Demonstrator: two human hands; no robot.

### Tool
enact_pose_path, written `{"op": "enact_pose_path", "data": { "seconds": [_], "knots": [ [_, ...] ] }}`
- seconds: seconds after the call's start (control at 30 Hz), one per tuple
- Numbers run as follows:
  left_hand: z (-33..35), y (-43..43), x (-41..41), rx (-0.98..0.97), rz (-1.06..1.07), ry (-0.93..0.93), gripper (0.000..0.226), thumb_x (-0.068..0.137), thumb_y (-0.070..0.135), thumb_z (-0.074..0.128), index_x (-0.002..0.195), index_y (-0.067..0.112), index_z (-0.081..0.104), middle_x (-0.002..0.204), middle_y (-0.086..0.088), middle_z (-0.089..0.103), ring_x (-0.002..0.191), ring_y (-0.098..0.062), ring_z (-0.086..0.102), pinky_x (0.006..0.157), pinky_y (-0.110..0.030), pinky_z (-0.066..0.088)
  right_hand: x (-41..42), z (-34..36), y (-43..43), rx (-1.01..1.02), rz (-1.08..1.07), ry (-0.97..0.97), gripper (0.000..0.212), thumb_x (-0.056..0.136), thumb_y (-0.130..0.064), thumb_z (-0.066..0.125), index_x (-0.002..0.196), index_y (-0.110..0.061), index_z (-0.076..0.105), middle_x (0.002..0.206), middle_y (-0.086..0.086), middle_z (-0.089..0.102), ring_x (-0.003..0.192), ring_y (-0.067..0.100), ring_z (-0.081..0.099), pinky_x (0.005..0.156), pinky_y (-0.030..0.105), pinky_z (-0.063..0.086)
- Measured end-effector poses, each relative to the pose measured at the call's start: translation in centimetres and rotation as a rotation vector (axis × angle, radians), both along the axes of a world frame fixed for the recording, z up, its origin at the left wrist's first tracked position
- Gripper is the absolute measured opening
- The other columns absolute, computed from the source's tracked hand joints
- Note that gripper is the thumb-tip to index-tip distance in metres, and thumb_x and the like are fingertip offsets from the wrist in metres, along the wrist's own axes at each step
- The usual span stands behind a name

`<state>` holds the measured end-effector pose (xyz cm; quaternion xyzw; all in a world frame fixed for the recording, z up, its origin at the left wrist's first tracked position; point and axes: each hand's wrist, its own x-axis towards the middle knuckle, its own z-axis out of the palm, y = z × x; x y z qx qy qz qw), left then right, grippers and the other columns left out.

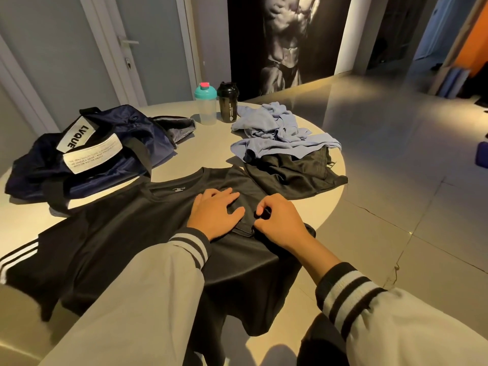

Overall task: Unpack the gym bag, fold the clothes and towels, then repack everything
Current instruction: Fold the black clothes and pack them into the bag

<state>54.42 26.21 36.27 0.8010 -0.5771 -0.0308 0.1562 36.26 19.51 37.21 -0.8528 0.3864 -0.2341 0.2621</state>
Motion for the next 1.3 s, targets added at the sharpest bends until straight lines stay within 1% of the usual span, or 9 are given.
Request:
{"op": "enact_pose_path", "data": {
  "seconds": [0.1,0.27,0.4,0.57,0.77,0.93,1.03,1.2,1.3],
  "knots": [
    [-0.3,-0.3,-0.8,0.014,0.023,-0.066,0.056,0.100,0.061,0.036,0.150,0.037,0.042,0.162,0.010,0.033,0.148,-0.017,0.026,0.124,-0.054,0.008,-0.1,0.1,-0.2,-0.074,-0.073,0.069,0.007,0.080,-0.030,0.067,0.084,-0.024,0.066,0.098,-0.009,0.061,0.093,0.015,0.055,0.108,0.041,0.037],
    [-0.4,0.1,-1.0,-0.177,-0.097,-0.171,0.044,0.100,0.059,0.043,0.131,0.037,0.064,0.144,0.012,0.056,0.134,-0.012,0.045,0.122,-0.044,0.015,0.0,-0.6,-0.9,-0.112,-0.179,0.103,0.031,0.095,-0.024,0.048,0.115,-0.018,0.070,0.122,0.002,0.064,0.116,0.021,0.052,0.094,0.038,0.051],
    [-0.3,0.1,-1.1,-0.028,-0.103,-0.116,0.057,0.099,0.065,0.037,0.149,0.039,0.045,0.159,0.011,0.038,0.147,-0.010,0.031,0.125,-0.048,0.004,-1.1,-1.0,-1.8,-0.237,-0.222,0.249,0.035,0.101,-0.025,0.047,0.133,-0.021,0.060,0.131,0.002,0.054,0.122,0.026,0.041,0.099,0.037,0.040],
    [-0.3,-0.1,-1.2,0.036,-0.085,-0.177,0.063,0.098,0.070,0.026,0.154,0.041,0.035,0.165,0.009,0.025,0.153,-0.011,0.017,0.121,-0.054,-0.015,-1.3,-1.4,-1.3,-0.212,-0.173,0.183,0.035,0.103,-0.021,0.047,0.136,-0.019,0.058,0.122,0.005,0.053,0.114,0.026,0.047,0.091,0.039,0.048],
    [-0.2,0.3,-1.4,-0.103,-0.066,-0.216,0.040,0.102,0.053,0.040,0.139,0.046,0.054,0.154,0.017,0.043,0.131,-0.014,0.035,0.100,-0.042,0.013,-0.6,-1.3,-0.6,-0.219,-0.071,0.036,0.033,0.098,-0.012,0.052,0.128,-0.017,0.065,0.127,0.004,0.054,0.119,0.021,0.046,0.098,0.023,0.037],
    [-0.1,-0.1,-1.2,0.027,-0.056,-0.135,0.049,0.101,0.052,0.037,0.150,0.043,0.042,0.161,0.010,0.034,0.146,-0.015,0.029,0.118,-0.044,0.016,0.0,-1.1,-0.3,-0.271,-0.041,0.002,0.032,0.098,-0.017,0.054,0.128,-0.013,0.065,0.129,0.004,0.058,0.122,0.020,0.048,0.101,0.024,0.037],
    [-0.1,-0.2,-1.1,0.069,-0.080,-0.082,0.056,0.103,0.054,0.035,0.157,0.038,0.031,0.166,0.005,0.022,0.153,-0.019,0.017,0.124,-0.043,0.014,0.3,-1.6,0.3,-0.280,0.001,0.185,0.039,0.104,-0.027,0.043,0.139,-0.014,0.055,0.139,0.008,0.052,0.126,0.025,0.048,0.104,0.034,0.040],
    [0.1,-0.5,-1.1,0.154,-0.091,-0.082,0.056,0.105,0.048,0.028,0.159,0.040,0.018,0.169,0.005,0.010,0.155,-0.017,0.006,0.126,-0.049,0.001,0.4,-1.0,0.1,-0.072,0.014,0.484,0.060,0.106,-0.042,0.022,0.160,-0.019,0.013,0.168,0.007,0.004,0.154,0.024,0.000,0.124,0.049,0.001],
    [0.3,-0.5,-1.2,0.169,-0.072,-0.105,0.054,0.105,0.048,0.026,0.158,0.042,0.018,0.169,0.008,0.009,0.155,-0.014,0.005,0.122,-0.057,-0.012,0.9,-0.1,-0.3,-0.119,-0.028,0.427,0.064,0.099,-0.044,0.038,0.156,-0.016,0.029,0.166,0.008,0.014,0.154,0.024,0.003,0.124,0.048,0.003]
  ]
}}
